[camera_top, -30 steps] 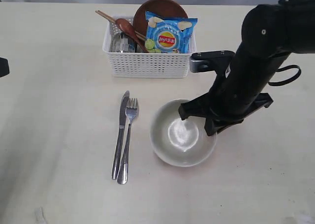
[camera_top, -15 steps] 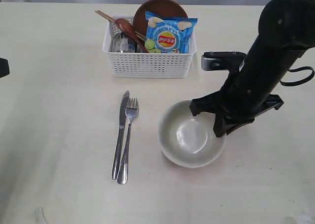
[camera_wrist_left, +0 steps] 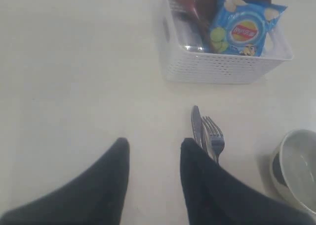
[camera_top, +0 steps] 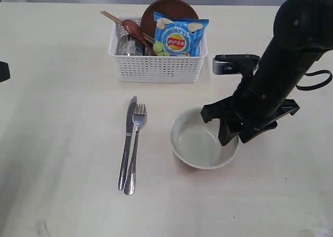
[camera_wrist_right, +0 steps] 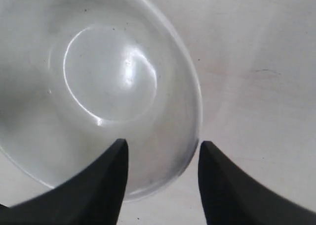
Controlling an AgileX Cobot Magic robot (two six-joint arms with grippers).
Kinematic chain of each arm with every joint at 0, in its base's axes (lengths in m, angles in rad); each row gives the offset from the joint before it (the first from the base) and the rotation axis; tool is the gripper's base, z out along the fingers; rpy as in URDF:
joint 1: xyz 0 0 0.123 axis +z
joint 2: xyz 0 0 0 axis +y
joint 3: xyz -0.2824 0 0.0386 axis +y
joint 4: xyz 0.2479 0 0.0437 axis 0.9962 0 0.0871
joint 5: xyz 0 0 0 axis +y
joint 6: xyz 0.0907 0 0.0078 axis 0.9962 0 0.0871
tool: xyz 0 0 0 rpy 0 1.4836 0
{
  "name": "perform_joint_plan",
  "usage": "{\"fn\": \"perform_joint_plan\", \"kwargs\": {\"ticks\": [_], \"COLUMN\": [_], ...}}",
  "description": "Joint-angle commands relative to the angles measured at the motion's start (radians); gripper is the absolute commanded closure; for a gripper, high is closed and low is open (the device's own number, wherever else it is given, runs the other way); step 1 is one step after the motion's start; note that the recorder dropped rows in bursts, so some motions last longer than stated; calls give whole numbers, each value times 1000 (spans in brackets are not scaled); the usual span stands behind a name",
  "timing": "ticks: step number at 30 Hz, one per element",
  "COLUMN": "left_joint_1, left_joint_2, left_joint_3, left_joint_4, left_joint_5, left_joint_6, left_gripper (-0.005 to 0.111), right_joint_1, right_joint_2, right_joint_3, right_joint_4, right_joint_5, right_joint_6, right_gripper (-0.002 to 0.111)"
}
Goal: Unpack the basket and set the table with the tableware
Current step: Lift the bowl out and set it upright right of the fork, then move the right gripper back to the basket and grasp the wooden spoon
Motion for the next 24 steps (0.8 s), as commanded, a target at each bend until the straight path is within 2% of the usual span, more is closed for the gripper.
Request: {"fn": "perform_joint_plan", "kwargs": {"ticks": [1,11,14,19,24], "left_joint_1": [-1,-1,-1,-1,-1], "left_joint_2": [-2,-2,-2,-2,-2], "left_joint_3": [5,5,5,5,5], "left_joint_4": [8,8,8,0,-6], "left_joint_5": [-1,-1,-1,-1,-1], "left_joint_6": [2,2,2,2,2], "left_gripper": [73,73,73,73,73], "right_joint_1": [-6,-6,17,75,116], "right_joint_2": [0,-7,-20,-19,51], "right_joint_3": [-22,-238,-314,-392,-457], "right_joint_4": [-7,-36,-38,-38,-38], "right_joint_5": [0,142,96,-81,-215], "right_joint_6": [-10,-10,-10,9,43], "right_gripper": [65,65,65,65,65]}}
